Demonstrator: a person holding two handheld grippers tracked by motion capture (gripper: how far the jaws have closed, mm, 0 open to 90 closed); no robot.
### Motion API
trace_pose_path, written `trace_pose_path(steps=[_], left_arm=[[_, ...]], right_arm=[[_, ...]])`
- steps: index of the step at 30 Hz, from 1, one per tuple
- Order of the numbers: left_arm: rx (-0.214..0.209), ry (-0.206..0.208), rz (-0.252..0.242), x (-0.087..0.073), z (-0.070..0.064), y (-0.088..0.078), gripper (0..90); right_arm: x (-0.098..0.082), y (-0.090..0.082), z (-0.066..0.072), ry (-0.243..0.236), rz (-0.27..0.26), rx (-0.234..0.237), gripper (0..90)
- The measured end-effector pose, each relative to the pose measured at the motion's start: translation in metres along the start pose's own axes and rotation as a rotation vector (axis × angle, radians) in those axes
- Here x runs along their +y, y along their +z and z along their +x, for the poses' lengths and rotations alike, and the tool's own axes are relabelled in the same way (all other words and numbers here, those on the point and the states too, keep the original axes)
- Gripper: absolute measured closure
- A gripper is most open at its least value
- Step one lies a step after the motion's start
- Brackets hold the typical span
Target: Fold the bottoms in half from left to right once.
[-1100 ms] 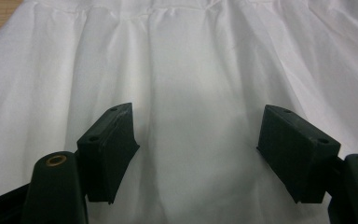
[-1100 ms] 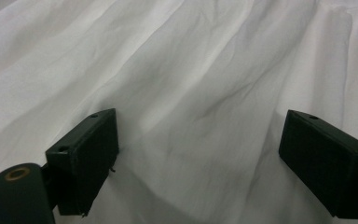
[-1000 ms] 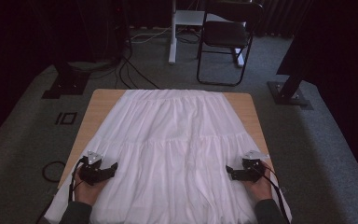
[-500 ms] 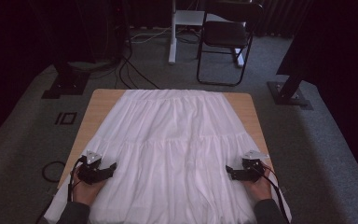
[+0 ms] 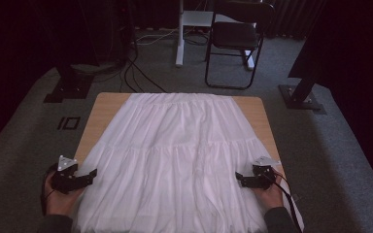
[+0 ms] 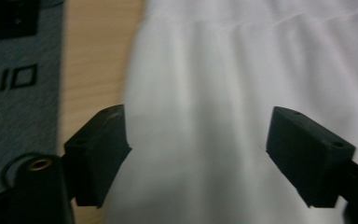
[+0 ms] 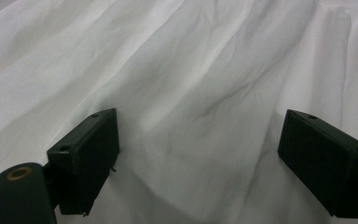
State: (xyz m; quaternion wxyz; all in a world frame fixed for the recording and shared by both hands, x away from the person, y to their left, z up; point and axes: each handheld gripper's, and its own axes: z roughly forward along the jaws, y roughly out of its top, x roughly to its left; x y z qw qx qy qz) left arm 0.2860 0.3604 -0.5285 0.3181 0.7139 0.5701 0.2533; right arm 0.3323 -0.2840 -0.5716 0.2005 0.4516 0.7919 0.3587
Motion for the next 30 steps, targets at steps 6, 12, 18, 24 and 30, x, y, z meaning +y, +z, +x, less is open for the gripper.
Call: trace_pose_path(steps=[6, 12, 18, 24, 30], left_arm=[[0.054, -0.05, 0.052, -0.018, 0.02, 0.005, 17.1], [0.053, -0.064, 0.084, -0.028, 0.026, 0.007, 16.3], [0.02, -0.036, 0.086, -0.032, 0.022, 0.003, 15.4], [-0.031, -0.005, 0.079, -0.039, 0.015, -0.003, 15.4], [-0.059, 0.045, 0.064, -0.047, 0.005, -0.008, 15.4]], right_arm=[[0.0, 0.0, 0.0, 0.0, 0.0, 0.0, 11.7], [0.0, 0.0, 0.0, 0.001, 0.0, 0.0, 11.6], [0.0, 0.0, 0.0, 0.0, 0.0, 0.0, 11.7], [0.0, 0.0, 0.0, 0.0, 0.0, 0.0, 11.7], [0.0, 0.0, 0.0, 0.0, 0.0, 0.0, 11.7]])
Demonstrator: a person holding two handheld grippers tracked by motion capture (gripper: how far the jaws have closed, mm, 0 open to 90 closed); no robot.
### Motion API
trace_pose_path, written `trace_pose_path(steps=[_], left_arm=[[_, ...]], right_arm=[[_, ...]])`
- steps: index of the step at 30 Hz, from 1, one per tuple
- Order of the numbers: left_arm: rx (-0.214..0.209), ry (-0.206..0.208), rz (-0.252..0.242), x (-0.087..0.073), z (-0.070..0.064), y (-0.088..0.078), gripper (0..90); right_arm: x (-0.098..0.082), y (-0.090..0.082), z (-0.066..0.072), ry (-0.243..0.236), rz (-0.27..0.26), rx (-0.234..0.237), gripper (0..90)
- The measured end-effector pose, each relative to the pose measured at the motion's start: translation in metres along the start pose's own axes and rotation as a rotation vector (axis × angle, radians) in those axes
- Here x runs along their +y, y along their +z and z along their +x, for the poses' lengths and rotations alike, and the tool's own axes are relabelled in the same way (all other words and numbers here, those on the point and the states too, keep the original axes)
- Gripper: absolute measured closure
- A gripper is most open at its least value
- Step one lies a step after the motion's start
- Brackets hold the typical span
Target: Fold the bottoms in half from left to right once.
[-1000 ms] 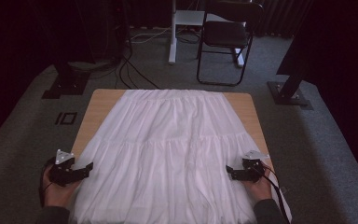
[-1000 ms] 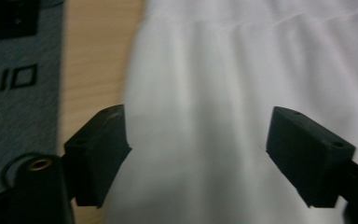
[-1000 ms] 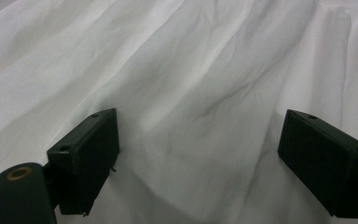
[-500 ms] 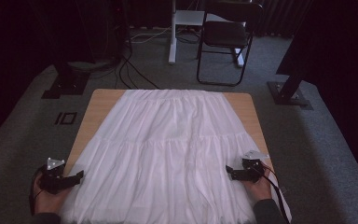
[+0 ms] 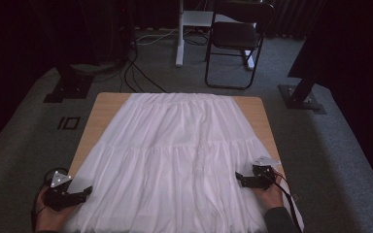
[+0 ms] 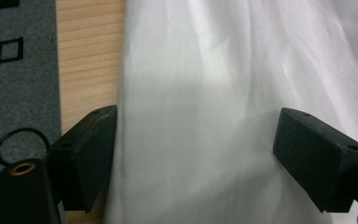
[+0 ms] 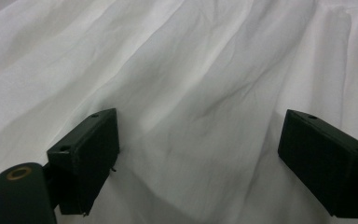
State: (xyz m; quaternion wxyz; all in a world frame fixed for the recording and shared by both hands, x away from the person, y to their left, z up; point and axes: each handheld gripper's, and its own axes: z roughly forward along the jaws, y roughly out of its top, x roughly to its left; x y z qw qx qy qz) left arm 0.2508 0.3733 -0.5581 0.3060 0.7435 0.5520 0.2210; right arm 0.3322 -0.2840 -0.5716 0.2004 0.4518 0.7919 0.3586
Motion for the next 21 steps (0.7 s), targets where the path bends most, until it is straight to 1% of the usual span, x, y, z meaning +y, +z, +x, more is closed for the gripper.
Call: trace_pose_path(steps=[1, 2, 5, 7, 8, 10, 12, 14, 15, 16, 17, 18, 19, 20, 21], left_arm=[[0.012, 0.018, 0.007, 0.0, -0.002, 0.0, 15.4], [0.018, 0.019, 0.01, 0.0, -0.005, 0.0, 15.4], [0.028, 0.011, 0.021, 0.002, -0.007, 0.0, 15.9], [0.037, -0.002, 0.024, 0.003, -0.008, -0.001, 19.9], [0.034, -0.007, 0.019, 0.004, -0.008, -0.003, 31.1], [0.031, -0.009, 0.018, 0.005, -0.008, -0.004, 47.6], [0.02, -0.006, 0.016, 0.006, -0.008, -0.004, 60.1], [-0.001, 0.004, 0.015, 0.007, -0.01, -0.004, 73.9], [-0.007, 0.012, 0.013, 0.007, -0.012, -0.004, 84.5], [0.001, 0.021, 0.009, 0.007, -0.013, -0.003, 84.5], [0.012, 0.031, 0.012, 0.007, -0.015, -0.003, 85.4], [0.018, 0.041, 0.015, 0.007, -0.016, -0.004, 86.4], [0.033, 0.048, 0.017, 0.008, -0.017, -0.003, 86.7], [0.033, 0.048, 0.017, 0.008, -0.017, -0.003, 87.0], [0.047, 0.053, 0.021, 0.009, -0.017, -0.003, 87.0]], right_arm=[[0.0, 0.0, 0.0, 0.0, 0.0, 0.0, 11.7], [0.0, 0.0, 0.0, 0.0, 0.0, 0.0, 11.7], [0.0, 0.0, 0.0, -0.001, 0.0, 0.0, 11.6], [0.0, 0.0, 0.0, 0.0, 0.0, 0.0, 11.7], [0.0, 0.0, 0.0, 0.0, 0.001, 0.0, 11.7], [0.0, 0.0, 0.0, -0.001, 0.001, 0.0, 11.7], [0.0, 0.0, 0.0, -0.002, 0.001, -0.001, 12.4], [-0.001, -0.001, 0.001, -0.001, -0.005, 0.001, 14.9], [-0.001, -0.002, 0.001, 0.006, -0.013, -0.007, 21.0], [-0.001, -0.002, 0.001, 0.006, -0.013, -0.007, 21.0], [-0.002, -0.003, 0.001, 0.021, -0.021, -0.017, 27.9], [-0.001, -0.008, 0.001, 0.026, -0.013, -0.03, 47.0], [0.0, -0.011, 0.0, 0.025, 0.0, -0.032, 47.8], [0.0, -0.011, 0.0, 0.025, 0.0, -0.032, 47.8], [0.002, -0.018, -0.003, 0.04, -0.009, -0.055, 45.6]])
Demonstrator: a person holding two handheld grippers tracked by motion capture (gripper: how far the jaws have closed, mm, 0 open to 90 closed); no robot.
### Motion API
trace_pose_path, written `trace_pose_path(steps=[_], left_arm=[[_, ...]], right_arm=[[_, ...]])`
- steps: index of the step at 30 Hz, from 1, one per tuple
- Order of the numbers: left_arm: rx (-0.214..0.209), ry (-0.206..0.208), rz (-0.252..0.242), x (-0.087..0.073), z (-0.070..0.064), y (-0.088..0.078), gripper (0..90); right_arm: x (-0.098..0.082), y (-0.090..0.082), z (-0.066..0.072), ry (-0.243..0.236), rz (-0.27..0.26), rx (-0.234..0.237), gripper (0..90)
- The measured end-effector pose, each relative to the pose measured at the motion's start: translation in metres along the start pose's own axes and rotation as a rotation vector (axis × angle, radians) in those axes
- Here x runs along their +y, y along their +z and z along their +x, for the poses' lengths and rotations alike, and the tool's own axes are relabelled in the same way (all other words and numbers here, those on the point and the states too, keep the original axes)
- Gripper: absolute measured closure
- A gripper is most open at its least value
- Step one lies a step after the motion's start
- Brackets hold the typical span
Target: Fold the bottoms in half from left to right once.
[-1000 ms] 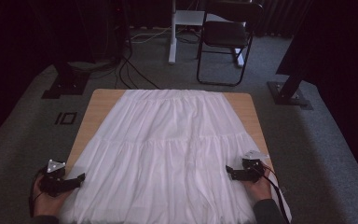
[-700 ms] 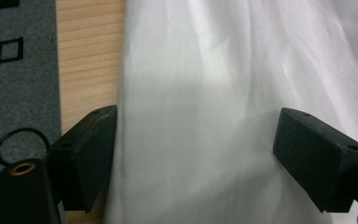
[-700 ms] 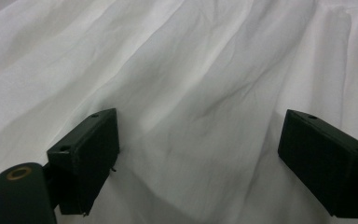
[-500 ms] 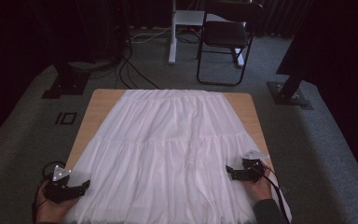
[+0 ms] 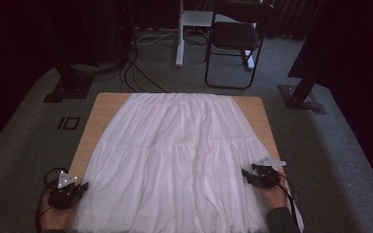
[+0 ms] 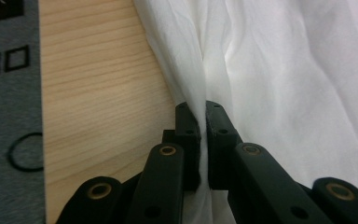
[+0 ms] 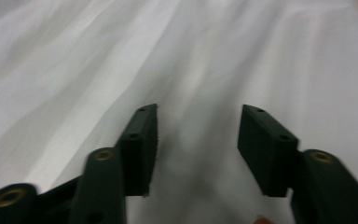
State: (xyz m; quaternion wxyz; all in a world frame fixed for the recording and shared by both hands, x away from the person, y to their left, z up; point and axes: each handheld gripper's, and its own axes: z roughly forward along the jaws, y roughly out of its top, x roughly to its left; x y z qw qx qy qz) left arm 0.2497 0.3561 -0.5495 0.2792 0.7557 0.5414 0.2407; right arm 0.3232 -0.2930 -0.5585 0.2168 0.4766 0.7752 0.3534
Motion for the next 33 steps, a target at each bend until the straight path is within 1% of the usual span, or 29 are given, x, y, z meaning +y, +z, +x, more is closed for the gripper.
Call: trace_pose_path(steps=[1, 2, 3, 4, 5, 6, 7, 8, 9, 11, 12, 13, 14, 15, 16, 17, 18, 19, 21, 22, 24, 28, 29, 30, 31, 32, 33], left_arm=[[0.015, 0.007, 0.003, 0.0, 0.0, 0.0, 87.1], [0.046, 0.023, 0.012, 0.0, 0.001, 0.0, 87.2], [0.059, 0.022, 0.013, 0.0, 0.003, -0.001, 87.3], [0.067, 0.016, 0.008, 0.0, 0.006, -0.003, 87.3], [0.075, 0.009, -0.001, 0.0, 0.009, -0.004, 87.3], [0.089, 0.005, -0.006, 0.0, 0.012, -0.007, 87.4], [0.103, -0.002, -0.013, 0.001, 0.015, -0.009, 87.4], [0.116, -0.01, -0.021, 0.001, 0.02, -0.011, 87.4], [0.128, -0.012, -0.025, 0.002, 0.022, -0.012, 87.4], [0.156, -0.013, -0.021, 0.004, 0.028, -0.012, 87.5], [0.184, -0.005, -0.018, 0.006, 0.031, -0.011, 87.4], [0.198, -0.002, -0.014, 0.007, 0.033, -0.01, 87.5], [0.214, 0.0, -0.006, 0.008, 0.035, -0.01, 87.5], [0.233, 0.0, -0.002, 0.01, 0.038, -0.009, 87.6], [0.233, 0.0, -0.002, 0.01, 0.038, -0.009, 87.6], [0.262, -0.011, 0.005, 0.012, 0.047, -0.008, 87.6], [0.281, -0.017, 0.01, 0.013, 0.053, -0.008, 87.7], [0.294, -0.024, 0.018, 0.013, 0.059, -0.007, 87.8], [0.33, -0.038, 0.029, 0.014, 0.071, -0.007, 87.8], [0.349, -0.049, 0.032, 0.014, 0.078, -0.007, 87.9], [0.392, -0.079, 0.037, 0.013, 0.091, -0.008, 87.9], [0.451, -0.17, 0.065, 0.013, 0.121, -0.011, 88.0], [0.461, -0.199, 0.068, 0.014, 0.126, -0.012, 88.0], [0.459, -0.209, 0.069, 0.016, 0.128, -0.013, 88.0], [0.445, -0.195, 0.06, 0.018, 0.125, -0.015, 87.9], [0.42, -0.17, 0.039, 0.02, 0.12, -0.017, 87.9], [0.415, -0.151, 0.032, 0.023, 0.113, -0.019, 87.8]], right_arm=[[0.002, -0.015, -0.008, 0.027, -0.033, -0.03, 39.2], [0.001, -0.023, -0.012, 0.029, -0.038, -0.05, 32.4], [-0.004, -0.034, -0.023, 0.033, -0.002, -0.127, 24.7], [-0.004, -0.034, -0.023, 0.033, -0.002, -0.127, 24.7], [-0.009, -0.039, -0.029, 0.046, 0.012, -0.152, 23.7], [-0.021, -0.046, -0.042, 0.087, 0.015, -0.16, 22.2], [-0.021, -0.046, -0.042, 0.087, 0.015, -0.16, 22.2], [-0.028, -0.048, -0.048, 0.113, 0.021, -0.159, 21.6], [-0.036, -0.048, -0.053, 0.13, 0.038, -0.159, 21.4], [-0.044, -0.048, -0.055, 0.135, 0.059, -0.152, 22.1], [-0.048, -0.046, -0.056, 0.132, 0.071, -0.138, 24.2], [-0.052, -0.046, -0.055, 0.129, 0.062, -0.11, 26.3], [-0.052, -0.046, -0.055, 0.122, 0.056, -0.104, 28.6], [-0.052, -0.047, -0.054, 0.113, 0.056, -0.097, 33.9], [-0.052, -0.047, -0.054, 0.113, 0.056, -0.097, 33.9], [-0.051, -0.048, -0.054, 0.104, 0.058, -0.084, 41.8], [-0.049, -0.049, -0.052, 0.095, 0.064, -0.073, 57.7], [-0.048, -0.05, -0.051, 0.092, 0.07, -0.069, 67.2], [-0.047, -0.05, -0.048, 0.077, 0.074, -0.06, 77.7], [-0.047, -0.05, -0.046, 0.068, 0.073, -0.057, 80.9], [-0.047, -0.05, -0.044, 0.067, 0.074, -0.057, 84.7], [-0.048, -0.052, -0.043, 0.069, 0.076, -0.049, 87.8], [-0.049, -0.052, -0.043, 0.072, 0.075, -0.047, 87.8], [-0.049, -0.052, -0.043, 0.074, 0.073, -0.044, 87.9], [-0.05, -0.052, -0.043, 0.075, 0.072, -0.04, 87.8], [-0.05, -0.052, -0.042, 0.074, 0.07, -0.04, 87.8], [-0.05, -0.052, -0.042, 0.071, 0.068, -0.04, 87.7]])
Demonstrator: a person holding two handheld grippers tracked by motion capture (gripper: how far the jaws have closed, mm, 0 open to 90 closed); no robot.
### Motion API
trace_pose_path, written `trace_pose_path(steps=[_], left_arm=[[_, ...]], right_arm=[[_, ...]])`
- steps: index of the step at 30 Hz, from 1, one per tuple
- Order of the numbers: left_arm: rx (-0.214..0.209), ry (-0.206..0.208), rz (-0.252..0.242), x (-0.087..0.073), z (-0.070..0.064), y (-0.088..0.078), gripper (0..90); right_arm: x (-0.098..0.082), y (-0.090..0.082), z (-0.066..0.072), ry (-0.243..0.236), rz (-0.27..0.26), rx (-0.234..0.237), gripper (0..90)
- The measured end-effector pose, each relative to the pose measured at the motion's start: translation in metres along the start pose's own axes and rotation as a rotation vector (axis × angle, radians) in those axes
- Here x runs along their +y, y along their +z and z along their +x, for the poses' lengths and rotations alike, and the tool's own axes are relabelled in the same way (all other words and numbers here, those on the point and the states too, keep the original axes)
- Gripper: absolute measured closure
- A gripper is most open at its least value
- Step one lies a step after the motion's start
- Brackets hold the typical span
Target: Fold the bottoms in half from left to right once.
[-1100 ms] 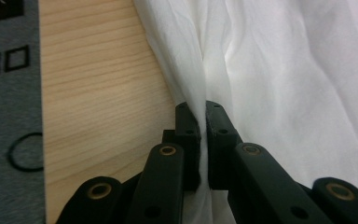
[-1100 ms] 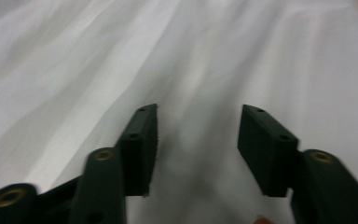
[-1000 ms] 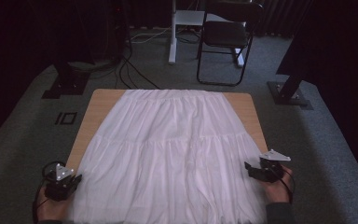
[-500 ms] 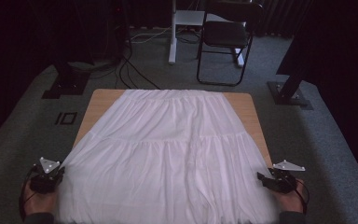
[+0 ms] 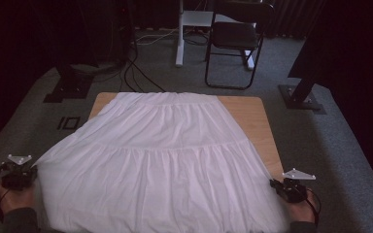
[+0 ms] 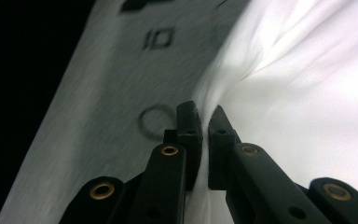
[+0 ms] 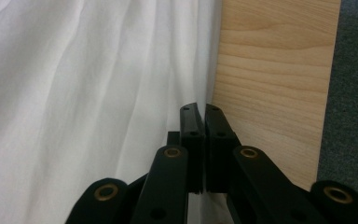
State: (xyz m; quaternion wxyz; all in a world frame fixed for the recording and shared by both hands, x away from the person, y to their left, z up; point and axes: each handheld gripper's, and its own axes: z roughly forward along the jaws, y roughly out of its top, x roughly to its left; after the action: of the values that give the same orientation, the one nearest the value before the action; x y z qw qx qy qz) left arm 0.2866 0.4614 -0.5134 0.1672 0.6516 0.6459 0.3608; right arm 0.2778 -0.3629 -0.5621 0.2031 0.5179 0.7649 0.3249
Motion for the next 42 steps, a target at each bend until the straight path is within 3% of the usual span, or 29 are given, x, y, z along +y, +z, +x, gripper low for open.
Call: trace_pose_path(steps=[1, 5, 7, 12, 15, 18, 21, 25, 31, 34, 36, 37, 39, 40, 42], left_arm=[[-0.016, 0.01, -0.015, 0.001, -0.004, -0.006, 87.8], [-0.133, -0.014, -0.127, 0.008, -0.019, -0.034, 87.7], [-0.209, -0.008, -0.192, 0.013, -0.028, -0.051, 87.7], [-0.35, 0.1, -0.283, 0.034, -0.065, -0.089, 87.5], [-0.419, 0.198, -0.323, 0.048, -0.093, -0.108, 87.4], [-0.495, 0.27, -0.368, 0.063, -0.12, -0.125, 87.4], [-0.616, 0.326, -0.4, 0.079, -0.149, -0.137, 87.3], [-0.746, 0.438, -0.39, 0.1, -0.198, -0.145, 87.4], [-0.939, 0.591, -0.391, 0.124, -0.287, -0.159, 87.4], [-1.083, 0.622, -0.376, 0.129, -0.334, -0.164, 87.4], [-1.142, 0.653, -0.331, 0.128, -0.365, -0.16, 87.1], [-1.146, 0.678, -0.304, 0.125, -0.38, -0.155, 86.1], [-1.118, 0.744, -0.279, 0.12, -0.401, -0.145, 73.7], [-1.112, 0.748, -0.269, 0.119, -0.404, -0.141, 66.7], [-1.11, 0.716, -0.275, 0.118, -0.396, -0.136, 61.3]], right_arm=[[0.0, 0.0, 0.0, 0.0, -0.001, 0.001, 87.7], [0.001, 0.001, 0.001, -0.002, 0.001, 0.001, 87.6], [0.0, 0.001, 0.001, 0.0, -0.001, 0.003, 87.5], [0.0, 0.001, -0.001, 0.026, -0.006, 0.018, 87.5], [0.0, 0.001, -0.001, 0.019, -0.003, 0.012, 87.4], [0.0, 0.001, -0.001, 0.023, -0.008, 0.017, 87.3], [-0.001, 0.001, -0.001, 0.031, -0.011, 0.02, 87.3], [-0.001, 0.001, -0.002, 0.031, -0.01, 0.021, 87.3], [0.0, 0.001, 0.0, 0.023, -0.005, 0.012, 87.4], [0.001, 0.002, 0.0, 0.019, 0.0, 0.006, 87.4], [0.002, 0.002, 0.001, 0.022, -0.001, 0.003, 87.4], [0.002, 0.002, 0.001, 0.023, 0.0, 0.002, 87.4], [0.002, 0.002, 0.001, 0.024, 0.003, 0.0, 86.9], [0.003, 0.002, 0.001, 0.026, 0.008, -0.001, 84.5], [0.004, 0.002, 0.004, 0.019, 0.016, 0.004, 67.4]])
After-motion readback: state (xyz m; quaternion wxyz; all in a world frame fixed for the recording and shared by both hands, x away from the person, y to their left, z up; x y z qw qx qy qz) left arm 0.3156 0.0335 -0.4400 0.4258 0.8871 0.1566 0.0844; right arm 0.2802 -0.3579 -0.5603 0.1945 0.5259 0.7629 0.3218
